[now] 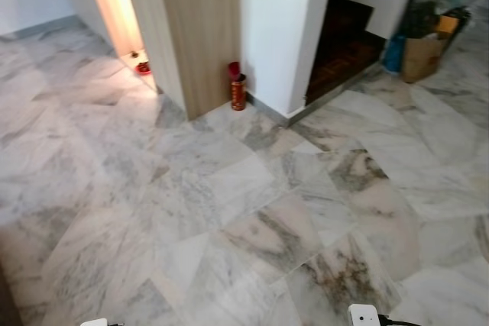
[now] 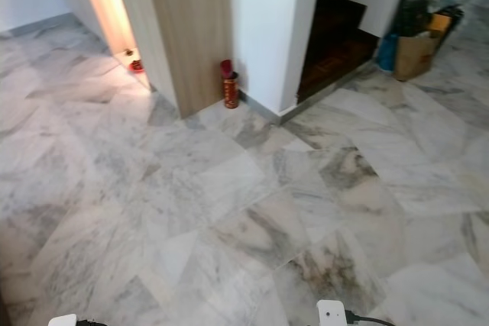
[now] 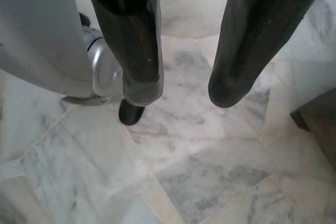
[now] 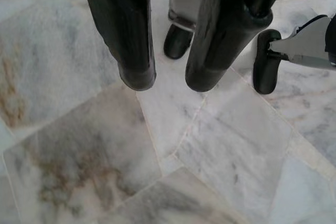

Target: Move the pillow to the sofa from floor

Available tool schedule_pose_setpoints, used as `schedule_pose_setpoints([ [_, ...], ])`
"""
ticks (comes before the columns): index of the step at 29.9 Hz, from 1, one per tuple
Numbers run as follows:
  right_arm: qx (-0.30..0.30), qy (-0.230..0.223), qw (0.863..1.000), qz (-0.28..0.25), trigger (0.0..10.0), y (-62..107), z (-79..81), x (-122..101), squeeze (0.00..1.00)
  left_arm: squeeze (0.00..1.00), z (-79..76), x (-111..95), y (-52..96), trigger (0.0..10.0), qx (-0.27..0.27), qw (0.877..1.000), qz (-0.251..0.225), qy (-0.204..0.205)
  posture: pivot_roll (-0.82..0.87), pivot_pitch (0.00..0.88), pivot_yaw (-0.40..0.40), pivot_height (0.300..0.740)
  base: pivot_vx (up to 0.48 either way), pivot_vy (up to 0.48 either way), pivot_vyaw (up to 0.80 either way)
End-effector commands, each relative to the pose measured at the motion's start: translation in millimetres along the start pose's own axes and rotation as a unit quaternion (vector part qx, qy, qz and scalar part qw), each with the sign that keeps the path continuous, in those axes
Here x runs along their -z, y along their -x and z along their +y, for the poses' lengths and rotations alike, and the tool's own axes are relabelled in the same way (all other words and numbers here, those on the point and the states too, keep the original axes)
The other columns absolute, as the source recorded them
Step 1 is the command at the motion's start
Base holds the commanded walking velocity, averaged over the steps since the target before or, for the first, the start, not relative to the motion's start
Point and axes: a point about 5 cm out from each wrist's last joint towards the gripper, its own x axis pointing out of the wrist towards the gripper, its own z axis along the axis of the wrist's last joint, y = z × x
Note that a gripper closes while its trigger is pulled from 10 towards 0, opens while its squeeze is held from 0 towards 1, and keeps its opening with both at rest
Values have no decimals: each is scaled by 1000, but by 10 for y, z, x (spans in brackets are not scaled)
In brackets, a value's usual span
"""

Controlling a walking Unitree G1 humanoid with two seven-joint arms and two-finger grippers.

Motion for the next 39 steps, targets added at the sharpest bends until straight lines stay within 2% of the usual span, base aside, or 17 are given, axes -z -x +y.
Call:
schedule_pose_setpoints([
  [1,1,4,1000,13,10000,14,-4,79,0,0,28,53,17,10000,-3,1000,10,-8,37,63,3,740,0,0,800],
  [12,1,17,1000,18,10000,15,-13,82,0,0,20,55,15,10000,0,1000,13,-22,44,57,-2,740,0,0,800],
  [13,1,17,1000,18,10000,14,-12,79,0,0,21,51,14,10000,0,1000,13,-23,46,77,-1,740,0,0,800],
  [39,-1,14,1000,14,10000,5,1,46,0,0,27,-1,2,10000,2,999,11,-47,45,103,0,740,0,0,800],
])
